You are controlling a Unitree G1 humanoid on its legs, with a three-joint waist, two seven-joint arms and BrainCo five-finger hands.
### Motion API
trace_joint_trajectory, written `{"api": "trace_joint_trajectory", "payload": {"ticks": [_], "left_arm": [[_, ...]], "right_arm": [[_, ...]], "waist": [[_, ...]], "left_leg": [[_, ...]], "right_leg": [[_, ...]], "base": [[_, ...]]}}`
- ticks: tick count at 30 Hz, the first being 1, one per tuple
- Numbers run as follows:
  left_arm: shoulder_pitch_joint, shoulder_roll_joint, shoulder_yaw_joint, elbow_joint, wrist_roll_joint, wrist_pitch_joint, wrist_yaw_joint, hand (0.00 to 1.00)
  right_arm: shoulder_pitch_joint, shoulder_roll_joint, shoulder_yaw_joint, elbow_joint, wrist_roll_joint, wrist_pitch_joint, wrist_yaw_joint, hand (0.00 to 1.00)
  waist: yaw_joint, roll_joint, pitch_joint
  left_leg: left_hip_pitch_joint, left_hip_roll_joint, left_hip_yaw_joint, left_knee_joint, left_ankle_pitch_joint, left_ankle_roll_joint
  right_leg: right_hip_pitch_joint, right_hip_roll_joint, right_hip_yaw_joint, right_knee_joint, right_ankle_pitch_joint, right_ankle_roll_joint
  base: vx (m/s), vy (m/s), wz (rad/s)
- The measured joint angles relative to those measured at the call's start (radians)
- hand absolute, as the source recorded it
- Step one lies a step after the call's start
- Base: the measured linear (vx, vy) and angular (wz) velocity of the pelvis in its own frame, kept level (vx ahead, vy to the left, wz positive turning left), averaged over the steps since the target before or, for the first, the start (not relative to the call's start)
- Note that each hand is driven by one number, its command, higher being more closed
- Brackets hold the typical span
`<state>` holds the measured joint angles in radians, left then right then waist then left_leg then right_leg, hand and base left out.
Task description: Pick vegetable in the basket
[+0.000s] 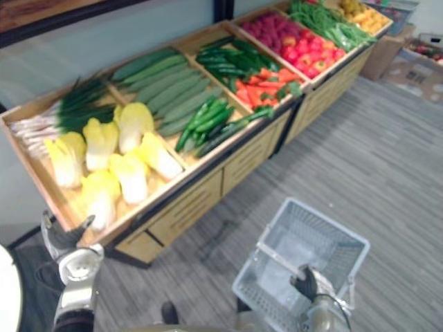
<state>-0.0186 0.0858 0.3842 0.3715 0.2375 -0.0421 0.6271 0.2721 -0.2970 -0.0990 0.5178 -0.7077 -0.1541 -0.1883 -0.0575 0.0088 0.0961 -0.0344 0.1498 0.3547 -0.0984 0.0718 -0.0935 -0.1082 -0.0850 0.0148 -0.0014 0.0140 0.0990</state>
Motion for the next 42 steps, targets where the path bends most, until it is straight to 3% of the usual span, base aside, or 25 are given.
{"api": "trace_joint_trajectory", "payload": {"ticks": [5, 9, 24, 42], "left_arm": [[-0.049, 0.007, 0.028, 0.036, -0.019, 0.001, 0.028, 0.00], [-0.082, 0.009, 0.028, 0.037, -0.038, 0.002, 0.036, 0.00], [-0.117, 0.035, 0.017, 0.042, -0.038, 0.007, 0.073, 0.00], [-0.237, 0.086, 0.057, 0.219, -0.041, 0.008, 0.097, 0.00]], "right_arm": [[-0.022, -0.004, 0.018, 0.000, 0.000, -0.003, -0.002, 1.00], [-0.052, -0.005, 0.053, 0.000, 0.000, -0.008, -0.003, 1.00], [-0.089, -0.011, 0.090, 0.000, 0.001, -0.027, -0.022, 1.00], [-0.125, -0.044, 0.137, 0.002, 0.010, -0.058, -0.047, 1.00]], "waist": [[-0.001, -0.009, 0.005], [-0.021, -0.022, 0.018], [-0.020, -0.032, 0.061], [-0.021, -0.056, 0.116]], "left_leg": [[-0.017, 0.003, 0.017, 0.002, -0.001, -0.001], [-0.022, 0.003, 0.018, 0.002, -0.001, -0.001], [-0.033, 0.004, 0.046, 0.002, -0.001, -0.001], [-0.067, 0.007, 0.080, 0.002, 0.000, -0.001]], "right_leg": [[-0.028, 0.005, 0.018, 0.002, 0.005, -0.001], [-0.031, 0.006, 0.021, 0.000, 0.008, -0.001], [-0.062, 0.010, 0.052, 0.000, 0.021, -0.002], [-0.112, 0.019, 0.093, -0.013, 0.047, -0.002]], "base": [[0.06, -0.003, -0.11], [0.03, -0.001, -0.02], [0.01, 0.000, -0.05], [0.01, -0.003, -0.06]]}}
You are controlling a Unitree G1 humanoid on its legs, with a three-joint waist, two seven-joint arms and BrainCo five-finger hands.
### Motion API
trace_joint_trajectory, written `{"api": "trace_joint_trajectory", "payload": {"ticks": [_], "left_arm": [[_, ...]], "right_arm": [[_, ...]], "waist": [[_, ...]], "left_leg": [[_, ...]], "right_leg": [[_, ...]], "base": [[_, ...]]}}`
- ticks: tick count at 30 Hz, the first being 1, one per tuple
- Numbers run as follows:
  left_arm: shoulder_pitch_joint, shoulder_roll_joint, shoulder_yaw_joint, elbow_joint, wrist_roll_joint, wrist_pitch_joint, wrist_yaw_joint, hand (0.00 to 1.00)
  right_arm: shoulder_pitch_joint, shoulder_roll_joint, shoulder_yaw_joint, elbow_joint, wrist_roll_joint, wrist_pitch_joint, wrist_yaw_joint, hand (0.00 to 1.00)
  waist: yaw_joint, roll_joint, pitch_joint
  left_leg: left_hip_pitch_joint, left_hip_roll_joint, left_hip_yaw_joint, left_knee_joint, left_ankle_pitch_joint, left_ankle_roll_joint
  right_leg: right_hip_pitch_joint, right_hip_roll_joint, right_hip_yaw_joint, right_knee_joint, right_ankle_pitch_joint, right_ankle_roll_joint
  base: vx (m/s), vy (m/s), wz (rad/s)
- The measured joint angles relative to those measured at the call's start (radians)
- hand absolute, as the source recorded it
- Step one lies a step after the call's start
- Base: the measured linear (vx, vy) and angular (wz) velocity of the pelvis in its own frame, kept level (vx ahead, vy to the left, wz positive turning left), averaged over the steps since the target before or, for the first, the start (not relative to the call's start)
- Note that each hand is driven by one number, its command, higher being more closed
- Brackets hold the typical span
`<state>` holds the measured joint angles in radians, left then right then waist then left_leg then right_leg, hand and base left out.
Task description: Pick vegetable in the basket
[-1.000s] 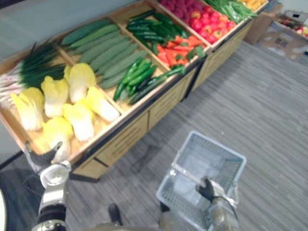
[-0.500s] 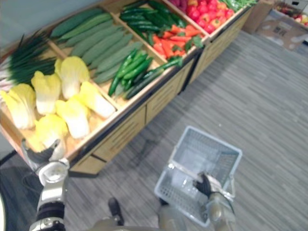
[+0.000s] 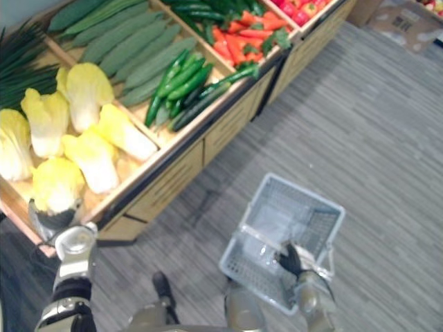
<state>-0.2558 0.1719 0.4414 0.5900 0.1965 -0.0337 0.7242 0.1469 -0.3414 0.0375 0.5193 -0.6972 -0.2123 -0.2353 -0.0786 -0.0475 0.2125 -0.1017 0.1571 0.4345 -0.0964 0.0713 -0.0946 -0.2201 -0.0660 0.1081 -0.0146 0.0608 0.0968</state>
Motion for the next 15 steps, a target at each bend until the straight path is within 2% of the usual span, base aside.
{"api": "trace_joint_trajectory", "payload": {"ticks": [3, 9, 10, 15], "left_arm": [[-0.028, 0.025, 0.005, 0.049, -0.038, 0.001, 0.005, 0.00], [-0.078, 0.054, 0.023, 0.120, -0.043, -0.002, 0.017, 0.00], [-0.085, 0.063, 0.023, 0.134, -0.044, -0.002, 0.016, 1.00], [-0.122, 0.115, 0.023, 0.189, -0.048, -0.002, 0.014, 1.00]], "right_arm": [[-0.010, -0.012, 0.019, -0.001, 0.000, -0.012, -0.002, 1.00], [-0.010, -0.015, 0.022, 0.000, 0.010, -0.015, -0.003, 1.00], [-0.010, -0.015, 0.023, 0.000, 0.010, -0.017, -0.003, 1.00], [-0.021, -0.034, 0.058, 0.006, 0.032, -0.019, -0.005, 1.00]], "waist": [[-0.001, -0.009, 0.006], [-0.002, -0.017, 0.010], [-0.002, -0.017, 0.010], [-0.001, -0.022, 0.014]], "left_leg": [[0.000, 0.001, 0.020, 0.000, 0.000, 0.000], [-0.006, 0.002, 0.021, 0.000, 0.002, 0.000], [-0.007, 0.003, 0.021, 0.000, 0.003, 0.000], [-0.017, 0.007, 0.021, 0.000, 0.012, -0.001]], "right_leg": [[-0.012, 0.002, 0.018, -0.001, 0.009, 0.000], [-0.023, 0.001, 0.029, -0.001, 0.017, 0.000], [-0.025, 0.003, 0.029, -0.001, 0.017, 0.000], [-0.038, 0.011, 0.030, 0.000, 0.019, -0.002]], "base": [[0.02, -0.004, -0.21], [0.00, -0.001, -0.04], [-0.03, -0.014, -0.02], [0.00, 0.000, 0.00]]}}
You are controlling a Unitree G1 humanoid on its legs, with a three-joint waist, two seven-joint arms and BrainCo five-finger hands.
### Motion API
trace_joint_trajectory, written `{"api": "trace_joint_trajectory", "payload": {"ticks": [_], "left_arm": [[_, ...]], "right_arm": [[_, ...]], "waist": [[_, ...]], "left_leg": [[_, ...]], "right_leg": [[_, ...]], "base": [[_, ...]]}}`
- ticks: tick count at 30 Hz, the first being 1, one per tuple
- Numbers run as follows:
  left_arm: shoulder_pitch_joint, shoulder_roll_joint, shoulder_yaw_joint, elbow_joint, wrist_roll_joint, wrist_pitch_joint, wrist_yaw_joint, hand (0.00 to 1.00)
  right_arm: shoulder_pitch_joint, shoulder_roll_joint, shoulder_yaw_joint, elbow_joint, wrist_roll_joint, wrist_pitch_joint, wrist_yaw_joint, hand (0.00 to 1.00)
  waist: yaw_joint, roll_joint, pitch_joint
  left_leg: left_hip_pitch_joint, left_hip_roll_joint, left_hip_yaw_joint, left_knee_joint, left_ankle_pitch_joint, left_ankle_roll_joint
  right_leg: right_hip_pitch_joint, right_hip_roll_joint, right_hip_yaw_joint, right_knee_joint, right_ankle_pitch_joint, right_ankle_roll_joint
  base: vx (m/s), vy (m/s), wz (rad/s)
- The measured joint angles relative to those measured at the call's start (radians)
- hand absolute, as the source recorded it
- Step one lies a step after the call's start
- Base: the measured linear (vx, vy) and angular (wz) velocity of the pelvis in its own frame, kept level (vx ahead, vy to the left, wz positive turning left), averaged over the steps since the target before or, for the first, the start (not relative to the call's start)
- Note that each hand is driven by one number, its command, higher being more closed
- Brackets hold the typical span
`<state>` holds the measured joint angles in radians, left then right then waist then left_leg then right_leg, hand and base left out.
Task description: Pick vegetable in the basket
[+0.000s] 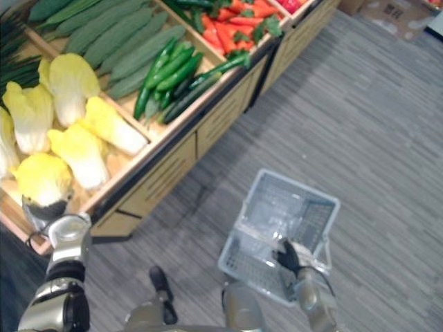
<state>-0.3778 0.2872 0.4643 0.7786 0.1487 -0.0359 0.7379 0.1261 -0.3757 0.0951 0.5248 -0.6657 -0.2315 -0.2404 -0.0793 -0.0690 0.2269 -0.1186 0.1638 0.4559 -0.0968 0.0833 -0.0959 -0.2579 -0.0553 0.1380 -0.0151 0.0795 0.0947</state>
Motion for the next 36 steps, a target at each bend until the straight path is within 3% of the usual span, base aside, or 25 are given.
{"api": "trace_joint_trajectory", "payload": {"ticks": [8, 19, 30, 36], "left_arm": [[-0.033, 0.070, 0.000, 0.079, -0.017, 0.000, -0.030, 1.00], [-0.041, 0.075, -0.008, 0.120, -0.027, 0.001, -0.068, 1.00], [0.074, -0.030, -0.076, -0.129, -0.037, 0.000, -0.069, 1.00], [0.129, -0.093, -0.091, -0.256, -0.016, 0.000, -0.064, 1.00]], "right_arm": [[-0.012, -0.011, 0.046, 0.000, 0.006, -0.021, 0.000, 1.00], [-0.015, -0.024, 0.089, -0.001, 0.008, -0.037, 0.008, 1.00], [-0.006, -0.007, 0.079, -0.002, 0.003, -0.028, 0.008, 1.00], [0.010, 0.017, 0.039, -0.007, -0.004, -0.012, 0.008, 1.00]], "waist": [[0.000, -0.011, 0.006], [-0.001, -0.017, 0.006], [-0.001, -0.022, 0.003], [0.000, -0.012, -0.004]], "left_leg": [[0.004, 0.003, 0.000, 0.000, 0.003, -0.001], [0.038, 0.001, -0.004, 0.000, 0.003, -0.001], [0.038, -0.012, -0.037, 0.000, 0.007, 0.004], [0.052, -0.012, -0.049, -0.001, 0.008, 0.005]], "right_leg": [[0.005, 0.003, -0.001, -0.002, 0.011, -0.002], [0.043, 0.000, -0.004, -0.009, 0.011, -0.002], [0.064, -0.016, -0.032, -0.013, 0.011, -0.001], [0.085, -0.017, -0.043, -0.014, 0.011, -0.001]], "base": [[0.00, -0.001, 0.00], [0.00, 0.000, 0.00], [0.01, -0.002, 0.09], [0.00, -0.003, 0.04]]}}
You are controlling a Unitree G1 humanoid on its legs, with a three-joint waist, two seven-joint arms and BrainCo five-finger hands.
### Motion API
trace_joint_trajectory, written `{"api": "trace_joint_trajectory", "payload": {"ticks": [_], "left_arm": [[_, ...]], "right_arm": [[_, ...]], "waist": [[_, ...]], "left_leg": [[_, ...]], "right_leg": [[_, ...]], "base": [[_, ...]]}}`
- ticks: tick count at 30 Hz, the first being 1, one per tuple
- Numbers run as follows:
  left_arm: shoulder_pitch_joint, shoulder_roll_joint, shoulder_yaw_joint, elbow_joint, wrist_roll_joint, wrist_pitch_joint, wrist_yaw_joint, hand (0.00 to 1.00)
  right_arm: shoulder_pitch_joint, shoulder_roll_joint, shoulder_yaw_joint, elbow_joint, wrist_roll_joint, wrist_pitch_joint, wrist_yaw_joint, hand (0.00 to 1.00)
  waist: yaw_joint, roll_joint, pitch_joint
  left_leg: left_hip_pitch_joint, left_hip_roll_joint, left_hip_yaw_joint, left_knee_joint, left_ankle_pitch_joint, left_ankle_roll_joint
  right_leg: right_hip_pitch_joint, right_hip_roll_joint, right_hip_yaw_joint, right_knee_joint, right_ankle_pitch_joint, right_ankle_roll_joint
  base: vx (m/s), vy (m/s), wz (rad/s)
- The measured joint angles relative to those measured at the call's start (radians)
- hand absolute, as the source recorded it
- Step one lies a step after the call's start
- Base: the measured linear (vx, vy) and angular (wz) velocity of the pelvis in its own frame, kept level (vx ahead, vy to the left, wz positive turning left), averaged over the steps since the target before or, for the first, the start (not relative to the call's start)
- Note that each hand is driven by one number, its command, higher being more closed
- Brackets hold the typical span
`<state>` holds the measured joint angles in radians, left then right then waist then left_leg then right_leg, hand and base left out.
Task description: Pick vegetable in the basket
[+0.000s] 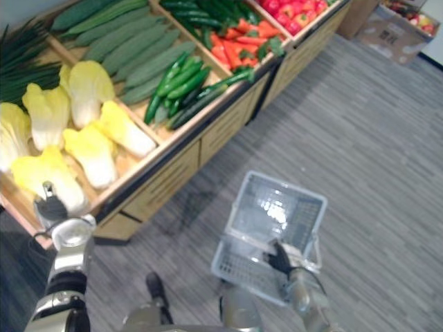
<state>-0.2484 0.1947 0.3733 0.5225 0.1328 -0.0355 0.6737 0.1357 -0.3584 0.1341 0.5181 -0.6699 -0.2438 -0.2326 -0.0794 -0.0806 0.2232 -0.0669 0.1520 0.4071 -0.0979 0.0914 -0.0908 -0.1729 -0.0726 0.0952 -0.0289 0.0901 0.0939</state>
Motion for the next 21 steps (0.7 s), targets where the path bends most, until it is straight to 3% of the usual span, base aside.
{"api": "trace_joint_trajectory", "payload": {"ticks": [7, 13, 21], "left_arm": [[0.069, -0.072, -0.014, -0.161, 0.010, 0.000, 0.000, 1.00], [0.098, -0.114, 0.019, -0.388, 0.054, 0.001, 0.050, 1.00], [0.100, -0.157, 0.018, -0.681, 0.204, 0.002, 0.129, 1.00]], "right_arm": [[0.027, 0.006, -0.030, 0.000, -0.001, 0.008, 0.000, 1.00], [0.048, 0.025, -0.063, 0.000, -0.012, 0.020, 0.000, 1.00], [0.068, 0.026, -0.090, 0.001, -0.029, 0.017, 0.000, 1.00]], "waist": [[0.000, 0.014, -0.024], [0.000, 0.016, -0.056], [-0.001, 0.024, -0.087]], "left_leg": [[0.000, 0.001, -0.002, -0.006, -0.002, -0.005], [-0.001, 0.002, -0.005, -0.006, -0.001, -0.004], [0.001, 0.003, -0.006, -0.006, 0.000, -0.004]], "right_leg": [[0.001, 0.000, -0.002, -0.001, -0.002, 0.001], [0.003, 0.000, -0.003, -0.002, -0.001, 0.000], [0.004, 0.001, -0.003, 0.000, -0.001, 0.000]], "base": [[0.00, 0.000, 0.01], [0.00, 0.000, 0.00], [0.00, 0.000, 0.00]]}}
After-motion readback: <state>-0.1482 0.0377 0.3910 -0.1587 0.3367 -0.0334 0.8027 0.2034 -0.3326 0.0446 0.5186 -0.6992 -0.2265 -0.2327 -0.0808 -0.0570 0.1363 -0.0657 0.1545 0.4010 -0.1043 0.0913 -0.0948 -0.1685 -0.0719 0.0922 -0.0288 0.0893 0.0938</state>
